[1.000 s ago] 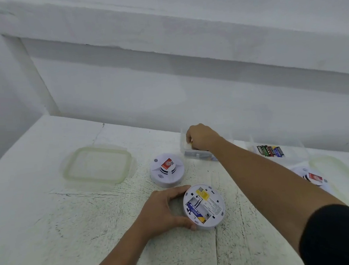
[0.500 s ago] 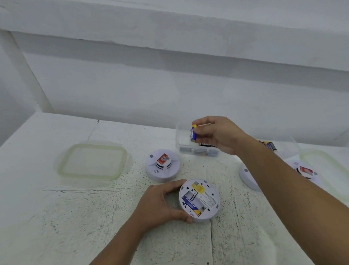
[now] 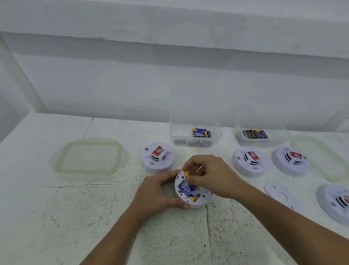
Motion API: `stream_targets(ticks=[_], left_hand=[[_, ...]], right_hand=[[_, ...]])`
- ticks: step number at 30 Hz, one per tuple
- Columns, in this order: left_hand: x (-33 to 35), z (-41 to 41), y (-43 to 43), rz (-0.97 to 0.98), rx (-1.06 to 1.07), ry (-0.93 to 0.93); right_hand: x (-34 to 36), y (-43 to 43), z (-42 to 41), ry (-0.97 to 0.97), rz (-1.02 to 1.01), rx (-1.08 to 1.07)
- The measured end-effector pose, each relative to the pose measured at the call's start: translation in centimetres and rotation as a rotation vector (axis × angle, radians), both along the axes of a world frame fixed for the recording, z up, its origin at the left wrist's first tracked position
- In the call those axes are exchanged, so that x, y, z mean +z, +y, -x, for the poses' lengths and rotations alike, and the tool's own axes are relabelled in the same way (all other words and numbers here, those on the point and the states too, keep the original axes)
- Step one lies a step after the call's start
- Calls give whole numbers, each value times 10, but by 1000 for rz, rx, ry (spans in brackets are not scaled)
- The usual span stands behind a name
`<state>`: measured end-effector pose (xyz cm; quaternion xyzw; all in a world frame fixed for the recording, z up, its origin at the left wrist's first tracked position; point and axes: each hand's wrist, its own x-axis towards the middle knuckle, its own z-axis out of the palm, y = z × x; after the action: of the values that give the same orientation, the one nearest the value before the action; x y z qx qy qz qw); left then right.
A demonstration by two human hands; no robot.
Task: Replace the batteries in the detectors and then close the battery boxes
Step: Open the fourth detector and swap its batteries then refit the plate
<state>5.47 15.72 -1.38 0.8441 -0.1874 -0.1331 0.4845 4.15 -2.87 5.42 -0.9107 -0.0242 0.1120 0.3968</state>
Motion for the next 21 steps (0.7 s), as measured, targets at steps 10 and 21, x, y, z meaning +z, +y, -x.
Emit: stream_targets(ticks=[10, 21], left_hand=[[-5, 0, 0, 15, 10, 9], [-4, 1, 0, 28, -6, 5]], right_hand=[[-10, -3, 2, -107, 265, 170], [-27, -15, 5, 12, -68, 162]])
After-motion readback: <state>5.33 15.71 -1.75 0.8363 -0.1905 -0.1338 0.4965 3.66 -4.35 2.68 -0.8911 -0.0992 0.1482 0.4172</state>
